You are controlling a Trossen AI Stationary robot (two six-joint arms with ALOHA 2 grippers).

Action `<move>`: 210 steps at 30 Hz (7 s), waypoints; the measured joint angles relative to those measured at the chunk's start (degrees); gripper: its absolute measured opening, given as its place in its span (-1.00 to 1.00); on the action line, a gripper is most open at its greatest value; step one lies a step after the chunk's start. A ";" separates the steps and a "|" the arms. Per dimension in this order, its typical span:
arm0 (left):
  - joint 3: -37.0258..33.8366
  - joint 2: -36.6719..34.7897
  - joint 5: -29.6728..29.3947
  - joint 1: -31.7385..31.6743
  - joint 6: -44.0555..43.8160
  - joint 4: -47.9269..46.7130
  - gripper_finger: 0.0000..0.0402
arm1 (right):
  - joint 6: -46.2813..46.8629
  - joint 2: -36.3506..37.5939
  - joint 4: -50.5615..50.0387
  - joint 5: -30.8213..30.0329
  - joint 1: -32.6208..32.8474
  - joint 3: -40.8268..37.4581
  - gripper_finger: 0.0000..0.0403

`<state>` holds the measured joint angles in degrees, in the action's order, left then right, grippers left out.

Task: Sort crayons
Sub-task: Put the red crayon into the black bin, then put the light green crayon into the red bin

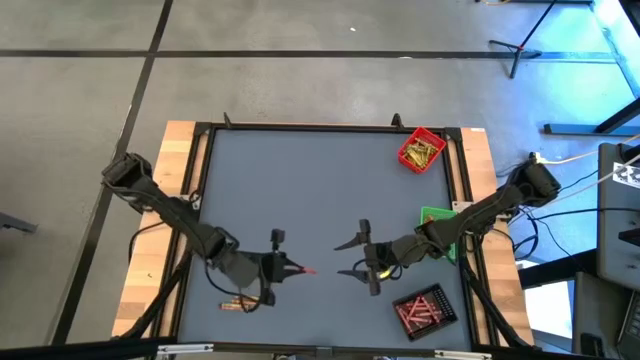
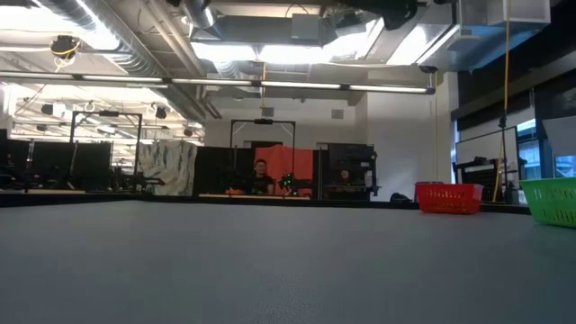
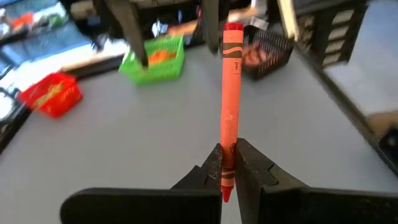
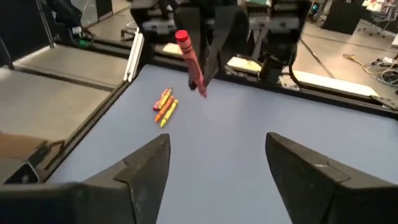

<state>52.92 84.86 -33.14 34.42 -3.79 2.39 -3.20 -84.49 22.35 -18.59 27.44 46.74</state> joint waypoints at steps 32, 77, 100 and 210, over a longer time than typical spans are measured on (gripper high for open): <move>-6.86 4.17 7.11 -7.24 10.49 26.91 -0.97 | -8.22 -14.24 17.73 -0.57 -0.11 7.58 -0.42; -6.81 -2.53 -2.24 1.35 8.90 14.74 -0.39 | 68.38 1.59 -66.96 9.43 26.23 14.84 -0.85; -6.81 -2.51 -2.20 0.32 8.90 14.80 -0.39 | 76.46 -6.40 -68.51 19.25 24.68 17.13 -0.21; -2.90 2.09 0.48 -1.71 2.76 5.98 -0.96 | 0.24 -6.25 -8.63 0.35 1.05 6.82 0.14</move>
<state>50.02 86.95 -32.66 32.71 -1.03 8.37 -2.96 -90.74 13.72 -18.24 28.49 53.56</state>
